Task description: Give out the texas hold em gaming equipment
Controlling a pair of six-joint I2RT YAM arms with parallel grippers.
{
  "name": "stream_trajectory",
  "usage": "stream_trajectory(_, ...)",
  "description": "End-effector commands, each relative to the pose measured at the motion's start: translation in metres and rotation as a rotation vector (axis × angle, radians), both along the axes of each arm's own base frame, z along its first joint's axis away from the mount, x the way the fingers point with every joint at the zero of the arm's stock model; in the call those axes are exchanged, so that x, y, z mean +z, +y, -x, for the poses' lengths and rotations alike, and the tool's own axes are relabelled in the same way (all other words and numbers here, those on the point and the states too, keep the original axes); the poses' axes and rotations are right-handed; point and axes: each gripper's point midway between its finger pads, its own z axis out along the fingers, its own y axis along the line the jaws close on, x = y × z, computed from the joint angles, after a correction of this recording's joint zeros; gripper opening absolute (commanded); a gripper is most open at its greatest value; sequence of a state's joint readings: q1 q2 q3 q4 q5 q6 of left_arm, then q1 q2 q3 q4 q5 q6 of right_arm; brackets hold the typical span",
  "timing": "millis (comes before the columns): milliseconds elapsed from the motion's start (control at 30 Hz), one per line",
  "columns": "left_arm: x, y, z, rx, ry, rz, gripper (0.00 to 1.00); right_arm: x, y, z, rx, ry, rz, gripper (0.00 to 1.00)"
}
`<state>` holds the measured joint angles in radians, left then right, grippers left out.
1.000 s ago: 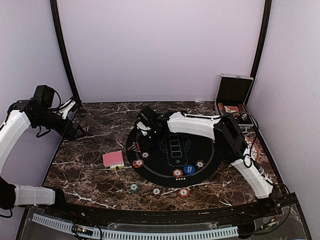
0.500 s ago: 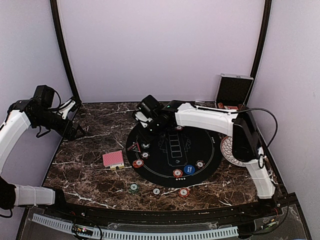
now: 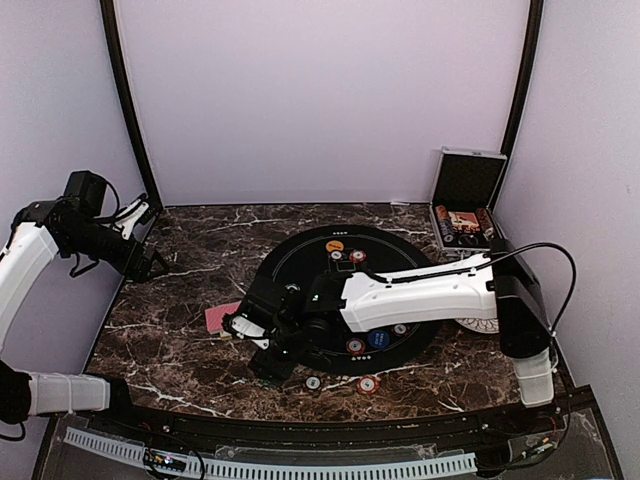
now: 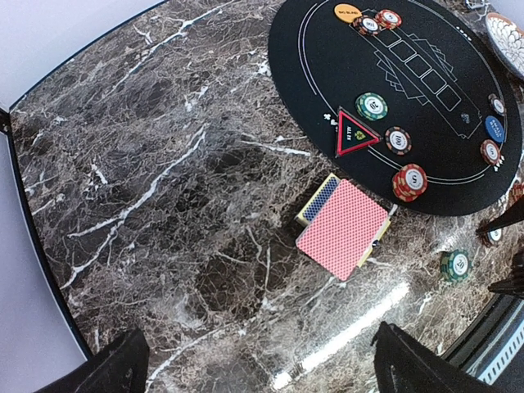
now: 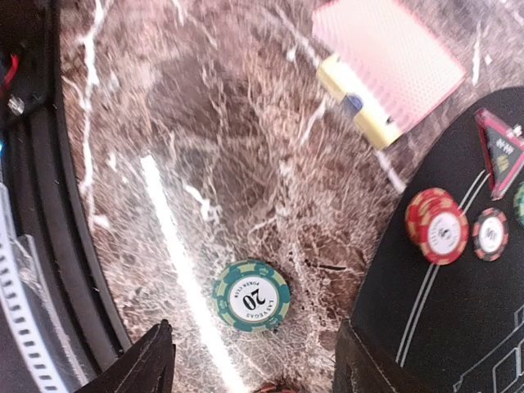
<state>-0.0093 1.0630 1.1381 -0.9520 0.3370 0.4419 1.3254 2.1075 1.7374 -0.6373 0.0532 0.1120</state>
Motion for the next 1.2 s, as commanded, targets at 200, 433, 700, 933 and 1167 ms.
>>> stream_trajectory(200, 0.007, -0.002, 0.010, -0.010, 0.010, 0.006, 0.99, -0.037, 0.008, -0.001, 0.007, 0.005, 0.047, 0.69)
stream_trajectory(433, 0.005, -0.003, 0.009, -0.011, 0.017, 0.010, 0.99, -0.054, 0.014, -0.001, 0.028, 0.019, 0.068, 0.66)
stream_trajectory(700, 0.005, -0.002, 0.008, -0.013, 0.014, 0.004, 0.99, -0.056, 0.016, 0.000, 0.037, 0.026, 0.072, 0.58)
stream_trajectory(933, 0.004, -0.001, 0.008, -0.012, 0.013, -0.002, 0.99, -0.055, 0.016, 0.000, 0.037, 0.028, 0.070, 0.47)
stream_trajectory(1167, 0.004, -0.001, 0.009, -0.011, 0.011, -0.003, 0.99, -0.055, 0.016, 0.001, 0.040, 0.033, 0.069, 0.38)
